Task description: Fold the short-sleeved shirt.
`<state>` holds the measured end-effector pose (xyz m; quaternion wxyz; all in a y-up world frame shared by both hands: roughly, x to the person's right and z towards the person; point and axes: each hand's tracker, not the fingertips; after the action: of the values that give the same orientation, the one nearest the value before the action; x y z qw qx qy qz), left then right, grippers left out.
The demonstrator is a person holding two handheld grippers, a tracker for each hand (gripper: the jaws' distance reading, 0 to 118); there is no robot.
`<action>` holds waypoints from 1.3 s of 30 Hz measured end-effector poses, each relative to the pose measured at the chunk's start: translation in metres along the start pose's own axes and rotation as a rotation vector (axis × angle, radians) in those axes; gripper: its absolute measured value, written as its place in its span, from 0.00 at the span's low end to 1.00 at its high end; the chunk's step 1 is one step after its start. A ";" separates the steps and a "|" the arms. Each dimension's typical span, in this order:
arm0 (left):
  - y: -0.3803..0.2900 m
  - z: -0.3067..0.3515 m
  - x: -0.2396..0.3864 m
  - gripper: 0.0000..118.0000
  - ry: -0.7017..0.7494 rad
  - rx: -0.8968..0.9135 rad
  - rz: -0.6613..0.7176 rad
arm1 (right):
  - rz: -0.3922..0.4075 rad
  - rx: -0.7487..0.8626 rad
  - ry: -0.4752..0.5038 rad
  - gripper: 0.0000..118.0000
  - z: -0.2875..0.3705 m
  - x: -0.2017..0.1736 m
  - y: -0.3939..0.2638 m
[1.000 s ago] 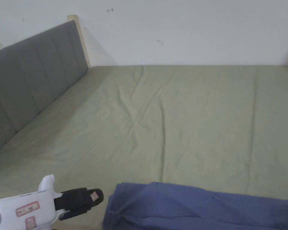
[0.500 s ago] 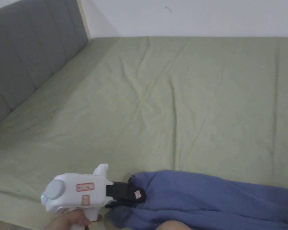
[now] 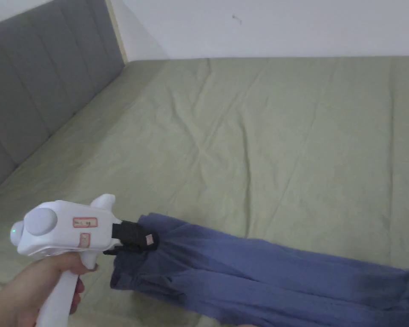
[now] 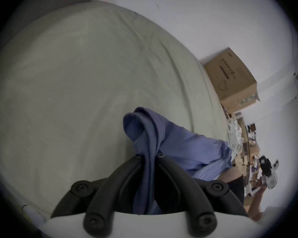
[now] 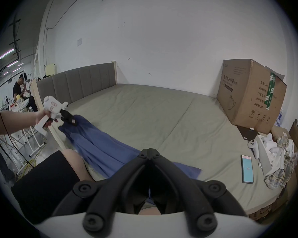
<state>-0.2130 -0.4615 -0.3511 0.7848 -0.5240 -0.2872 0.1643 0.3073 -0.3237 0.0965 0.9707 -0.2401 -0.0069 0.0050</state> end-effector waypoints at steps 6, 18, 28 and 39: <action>0.044 0.053 -0.035 0.04 0.176 -0.027 0.021 | 0.029 -0.006 -0.009 0.00 -0.013 0.014 -0.010; 0.031 -0.027 0.201 0.04 0.101 -0.225 -0.193 | 0.012 0.075 0.054 0.00 0.000 0.007 0.002; -0.026 -0.172 0.251 0.57 0.020 -0.392 -0.252 | -0.050 0.095 -0.003 0.00 -0.022 0.020 -0.004; -0.060 -0.147 0.226 0.03 0.378 -0.226 -0.412 | -0.078 0.067 0.052 0.00 -0.079 -0.003 0.017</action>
<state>0.0527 -0.4657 -0.2754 0.7779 -0.5600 -0.2529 -0.1316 0.3051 -0.3456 0.0187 0.9775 -0.2070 0.0093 -0.0387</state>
